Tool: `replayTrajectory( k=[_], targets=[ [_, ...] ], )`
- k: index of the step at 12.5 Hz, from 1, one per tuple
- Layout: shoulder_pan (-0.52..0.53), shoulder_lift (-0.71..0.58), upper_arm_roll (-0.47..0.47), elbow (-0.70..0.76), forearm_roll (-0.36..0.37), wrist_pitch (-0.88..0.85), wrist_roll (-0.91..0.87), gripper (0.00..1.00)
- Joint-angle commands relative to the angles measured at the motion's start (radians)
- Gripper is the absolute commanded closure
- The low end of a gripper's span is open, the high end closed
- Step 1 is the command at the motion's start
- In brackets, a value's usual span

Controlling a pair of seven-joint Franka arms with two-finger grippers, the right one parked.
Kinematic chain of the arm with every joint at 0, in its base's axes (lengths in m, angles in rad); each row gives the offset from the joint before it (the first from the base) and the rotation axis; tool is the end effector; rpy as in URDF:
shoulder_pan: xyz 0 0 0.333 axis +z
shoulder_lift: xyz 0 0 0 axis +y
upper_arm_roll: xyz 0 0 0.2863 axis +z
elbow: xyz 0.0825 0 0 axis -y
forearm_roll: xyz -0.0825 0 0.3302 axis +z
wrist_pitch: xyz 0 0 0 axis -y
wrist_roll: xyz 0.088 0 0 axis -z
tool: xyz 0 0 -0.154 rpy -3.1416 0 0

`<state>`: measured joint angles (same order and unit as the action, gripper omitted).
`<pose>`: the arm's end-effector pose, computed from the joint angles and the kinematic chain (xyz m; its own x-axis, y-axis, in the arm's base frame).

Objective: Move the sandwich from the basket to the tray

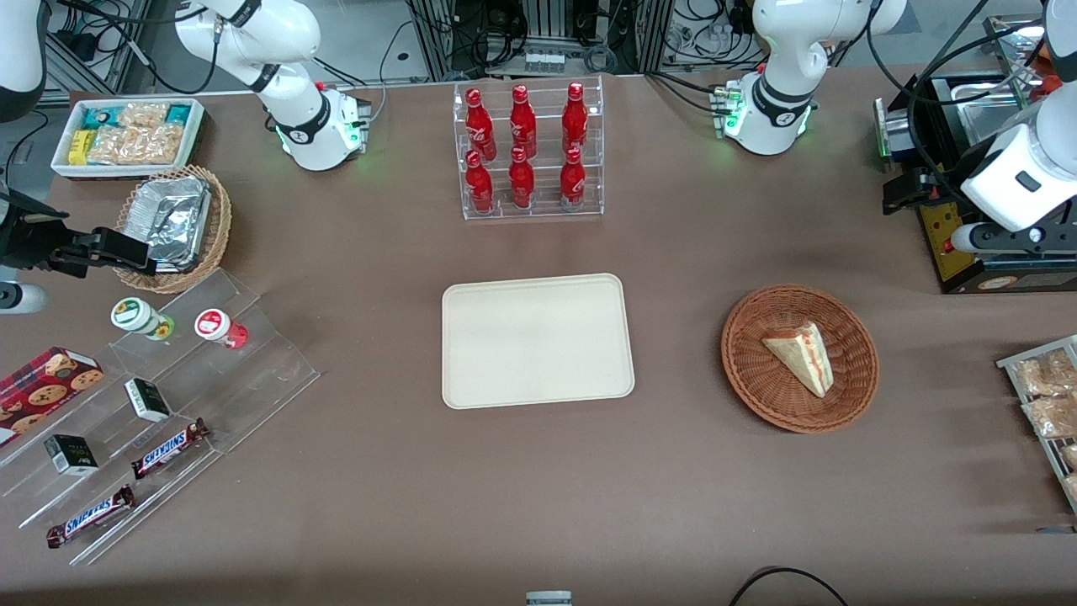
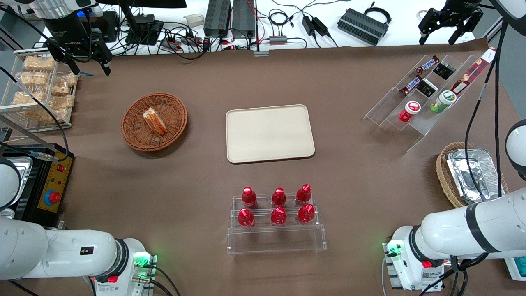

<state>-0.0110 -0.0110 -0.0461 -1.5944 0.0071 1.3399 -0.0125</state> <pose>0.4582 -0.0251 0.5278 0.9697 -0.0412 -0.2410 -0.0450 -0.9989 -0.0106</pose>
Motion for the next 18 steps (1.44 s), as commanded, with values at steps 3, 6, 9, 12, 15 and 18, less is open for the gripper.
replayTrajectory(
  k=[3, 6, 9, 12, 15, 18],
  targets=[
    [0.002, 0.0, -0.006, 0.001, -0.001, 0.005, 0.003, 0.0],
    [0.002, 0.002, -0.006, -0.085, 0.005, 0.105, 0.002, 0.0],
    [0.005, 0.003, -0.004, -0.191, 0.004, 0.215, 0.002, 0.0],
    [0.005, 0.005, -0.004, -0.297, 0.005, 0.35, -0.001, 0.0],
    [0.005, 0.009, -0.004, -0.386, 0.005, 0.48, -0.001, 0.0],
    [0.005, 0.043, -0.003, -0.447, 0.005, 0.603, -0.007, 0.0]
  ],
)
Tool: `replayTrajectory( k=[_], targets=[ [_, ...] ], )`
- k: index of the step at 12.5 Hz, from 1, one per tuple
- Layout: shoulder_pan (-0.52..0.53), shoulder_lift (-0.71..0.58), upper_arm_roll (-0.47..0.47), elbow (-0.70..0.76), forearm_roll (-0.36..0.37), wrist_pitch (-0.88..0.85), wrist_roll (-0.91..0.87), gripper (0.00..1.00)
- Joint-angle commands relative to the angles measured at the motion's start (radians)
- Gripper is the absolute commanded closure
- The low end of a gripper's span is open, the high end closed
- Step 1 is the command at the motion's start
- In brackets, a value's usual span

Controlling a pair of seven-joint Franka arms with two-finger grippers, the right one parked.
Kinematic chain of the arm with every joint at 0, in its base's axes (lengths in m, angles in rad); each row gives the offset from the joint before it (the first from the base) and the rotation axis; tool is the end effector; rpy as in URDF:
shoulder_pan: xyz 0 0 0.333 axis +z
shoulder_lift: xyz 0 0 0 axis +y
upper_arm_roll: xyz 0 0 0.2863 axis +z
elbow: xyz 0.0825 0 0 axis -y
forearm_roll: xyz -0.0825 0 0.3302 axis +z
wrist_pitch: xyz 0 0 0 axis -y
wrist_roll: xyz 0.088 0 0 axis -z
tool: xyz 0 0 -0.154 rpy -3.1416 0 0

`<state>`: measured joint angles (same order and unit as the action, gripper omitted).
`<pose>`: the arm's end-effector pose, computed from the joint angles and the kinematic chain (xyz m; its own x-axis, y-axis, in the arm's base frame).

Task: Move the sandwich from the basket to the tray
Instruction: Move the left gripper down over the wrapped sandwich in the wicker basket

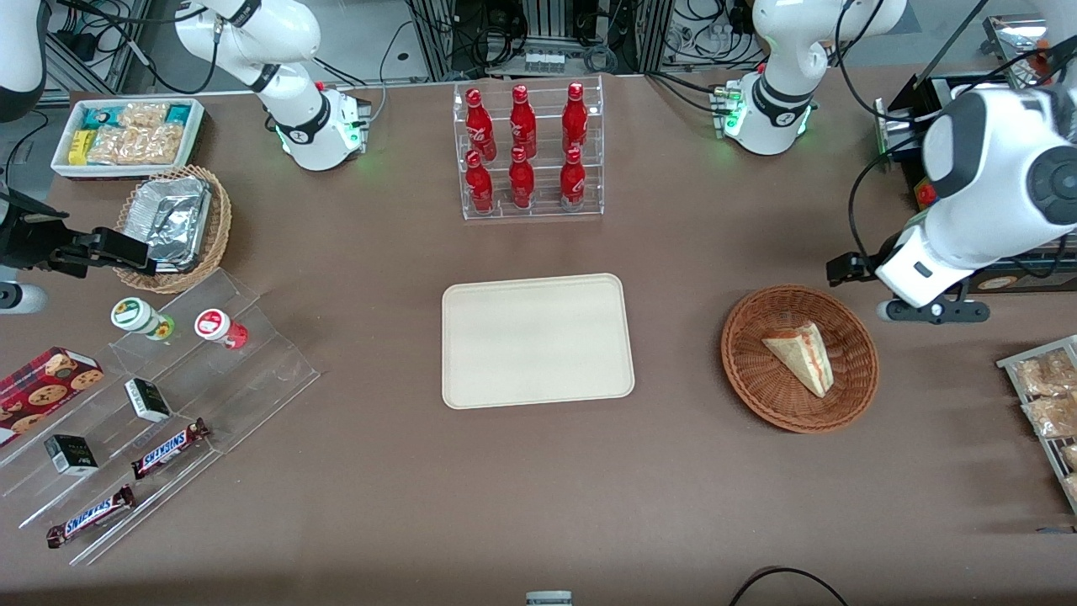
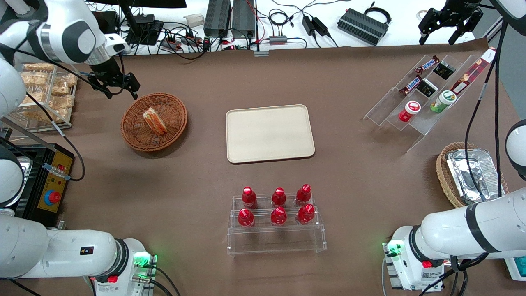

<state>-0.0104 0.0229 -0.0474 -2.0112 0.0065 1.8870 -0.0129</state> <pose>0.4850 -0.0272 0.3783 0.9881 -0.0464 -0.1465 -0.0479 -0.9988 -0.0066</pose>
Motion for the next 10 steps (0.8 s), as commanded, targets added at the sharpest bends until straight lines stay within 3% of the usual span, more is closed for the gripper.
replayTrajectory(
  k=[1, 4, 10],
  targets=[
    [0.004, 0.025, -0.002, -0.03, 0.004, 0.075, -0.007, 0.0],
    [0.004, 0.069, -0.002, -0.034, 0.004, 0.121, -0.05, 0.0],
    [0.0, 0.111, -0.003, -0.05, 0.001, 0.191, -0.489, 0.0]
  ],
)
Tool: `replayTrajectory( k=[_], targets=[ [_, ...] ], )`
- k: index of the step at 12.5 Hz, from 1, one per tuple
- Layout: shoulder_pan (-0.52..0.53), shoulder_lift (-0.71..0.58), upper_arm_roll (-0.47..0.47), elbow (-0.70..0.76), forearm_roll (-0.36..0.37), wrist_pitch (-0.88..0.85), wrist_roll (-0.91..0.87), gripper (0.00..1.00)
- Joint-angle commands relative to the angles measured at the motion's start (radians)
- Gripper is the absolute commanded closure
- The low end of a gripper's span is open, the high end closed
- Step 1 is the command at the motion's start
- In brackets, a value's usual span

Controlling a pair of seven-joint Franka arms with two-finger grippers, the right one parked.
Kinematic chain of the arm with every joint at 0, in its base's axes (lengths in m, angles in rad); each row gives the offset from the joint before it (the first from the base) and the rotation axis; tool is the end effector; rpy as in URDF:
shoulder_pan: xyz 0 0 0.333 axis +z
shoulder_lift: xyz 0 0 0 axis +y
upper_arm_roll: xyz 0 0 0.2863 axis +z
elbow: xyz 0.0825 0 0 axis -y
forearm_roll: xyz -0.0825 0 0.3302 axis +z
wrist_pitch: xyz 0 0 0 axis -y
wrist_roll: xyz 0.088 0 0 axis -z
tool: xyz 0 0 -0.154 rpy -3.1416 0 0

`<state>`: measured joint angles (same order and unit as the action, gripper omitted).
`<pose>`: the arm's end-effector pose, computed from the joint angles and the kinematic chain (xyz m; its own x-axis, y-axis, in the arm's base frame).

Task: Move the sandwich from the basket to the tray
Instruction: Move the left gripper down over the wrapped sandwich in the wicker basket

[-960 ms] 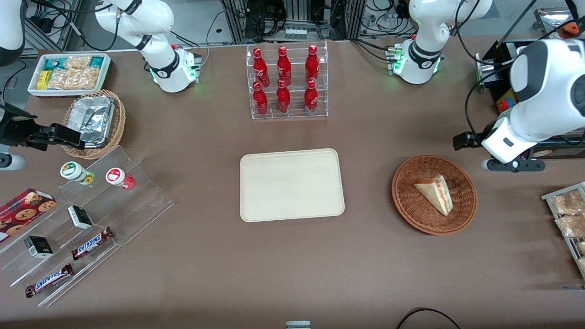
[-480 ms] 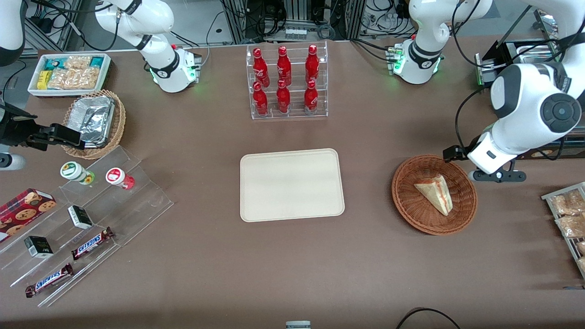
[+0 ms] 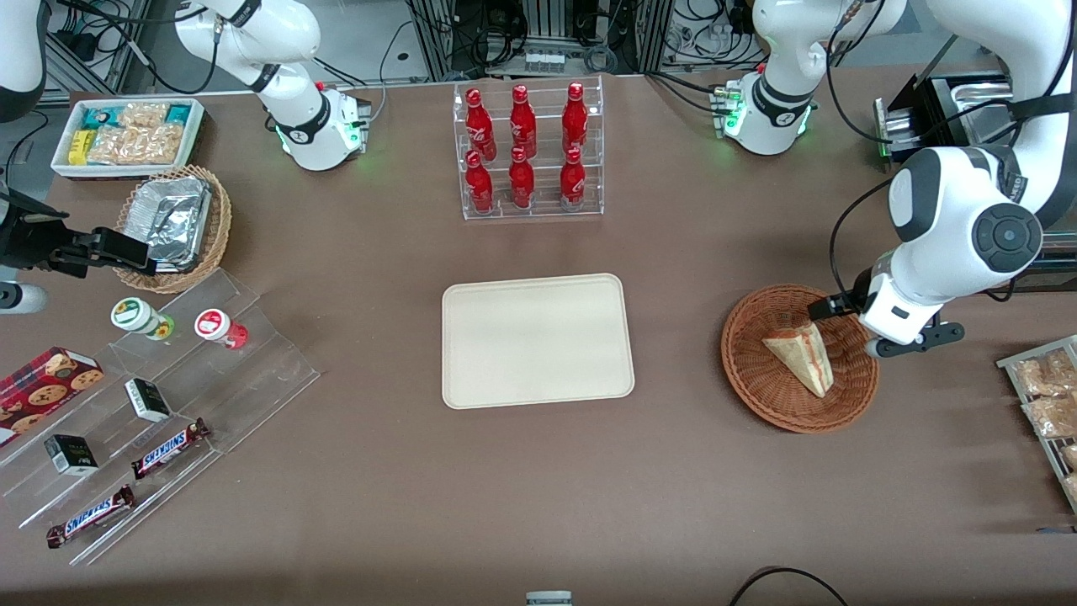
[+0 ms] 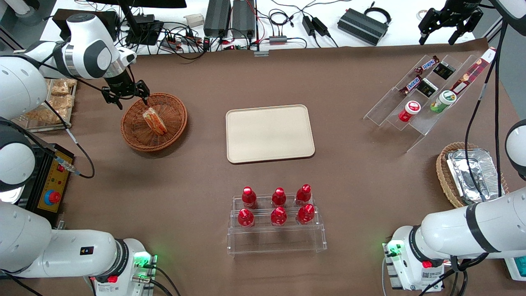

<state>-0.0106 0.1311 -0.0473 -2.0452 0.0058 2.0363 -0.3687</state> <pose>0.5025 -0.0284 0.3212 0.9439 0.3034 -0.1305 0.2995 -0.9528 -0.0489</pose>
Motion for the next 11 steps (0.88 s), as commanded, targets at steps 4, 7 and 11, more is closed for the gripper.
replayTrajectory(
  k=[4, 7, 11],
  targets=[
    [0.0, 0.015, -0.003, -0.072, -0.003, 0.163, -0.274, 0.0],
    [0.0, 0.035, -0.003, -0.076, -0.029, 0.214, -0.292, 0.0],
    [-0.008, 0.076, -0.008, -0.078, -0.041, 0.281, -0.343, 0.0]
  ],
)
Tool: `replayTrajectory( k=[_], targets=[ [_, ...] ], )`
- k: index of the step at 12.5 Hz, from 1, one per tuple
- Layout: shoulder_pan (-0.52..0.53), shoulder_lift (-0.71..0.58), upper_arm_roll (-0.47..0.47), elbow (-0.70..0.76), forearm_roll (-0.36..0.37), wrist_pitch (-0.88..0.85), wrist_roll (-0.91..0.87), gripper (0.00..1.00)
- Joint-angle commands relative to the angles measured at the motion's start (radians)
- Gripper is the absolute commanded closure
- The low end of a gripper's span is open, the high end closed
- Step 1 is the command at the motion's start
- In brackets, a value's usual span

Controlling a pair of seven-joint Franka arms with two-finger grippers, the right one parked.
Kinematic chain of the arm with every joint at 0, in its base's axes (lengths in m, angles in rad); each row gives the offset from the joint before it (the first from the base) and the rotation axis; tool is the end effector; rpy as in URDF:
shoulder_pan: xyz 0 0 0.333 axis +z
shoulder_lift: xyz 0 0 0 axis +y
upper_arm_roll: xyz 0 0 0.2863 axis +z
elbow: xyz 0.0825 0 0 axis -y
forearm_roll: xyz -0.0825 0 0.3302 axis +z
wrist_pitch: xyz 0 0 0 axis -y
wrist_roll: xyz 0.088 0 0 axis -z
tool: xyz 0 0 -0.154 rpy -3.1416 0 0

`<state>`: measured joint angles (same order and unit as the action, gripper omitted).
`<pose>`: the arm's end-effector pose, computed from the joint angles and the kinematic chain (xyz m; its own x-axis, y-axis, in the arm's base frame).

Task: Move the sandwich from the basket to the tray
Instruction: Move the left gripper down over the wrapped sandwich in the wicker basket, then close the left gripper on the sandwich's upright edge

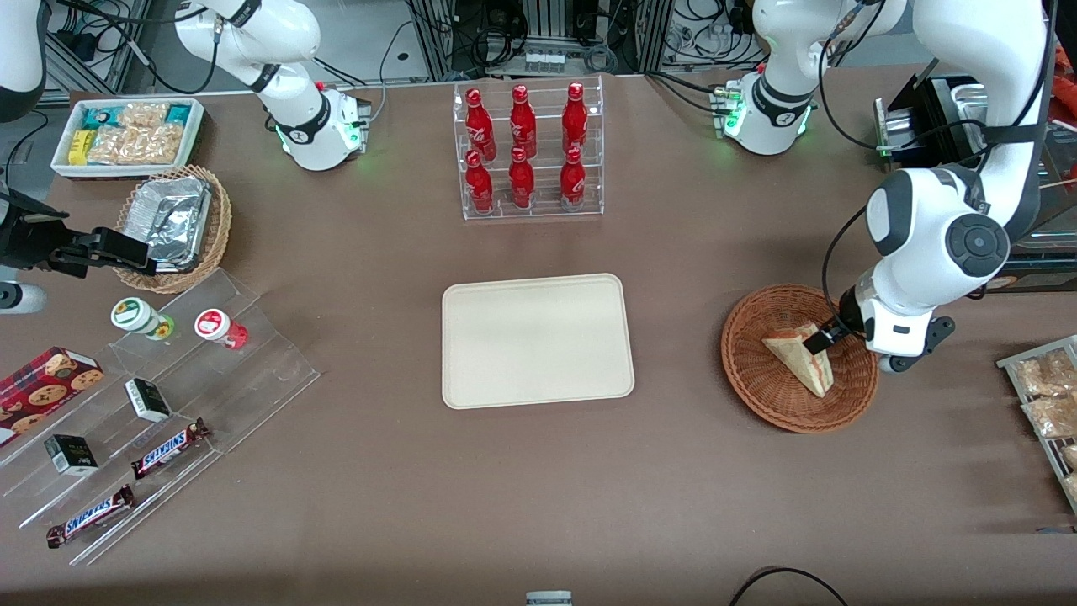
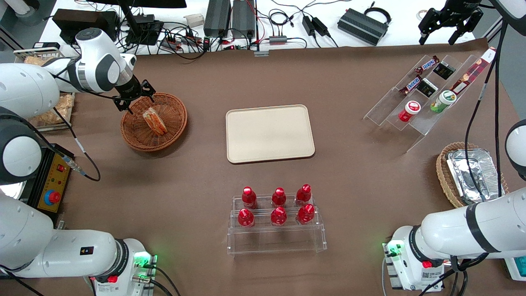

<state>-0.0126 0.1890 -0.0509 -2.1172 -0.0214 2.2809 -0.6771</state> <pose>0.5180 -0.0342 0.2823 0.8084 0.5875 -0.0357 0.5880 -0.8088 0.0040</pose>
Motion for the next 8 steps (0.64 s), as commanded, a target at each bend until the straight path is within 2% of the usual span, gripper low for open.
replayTrajectory(
  k=[1, 8],
  targets=[
    [-0.007, 0.026, -0.004, -0.006, -0.014, 0.049, -0.036, 0.0],
    [-0.006, 0.089, -0.004, -0.032, -0.014, 0.136, -0.05, 0.0]
  ],
)
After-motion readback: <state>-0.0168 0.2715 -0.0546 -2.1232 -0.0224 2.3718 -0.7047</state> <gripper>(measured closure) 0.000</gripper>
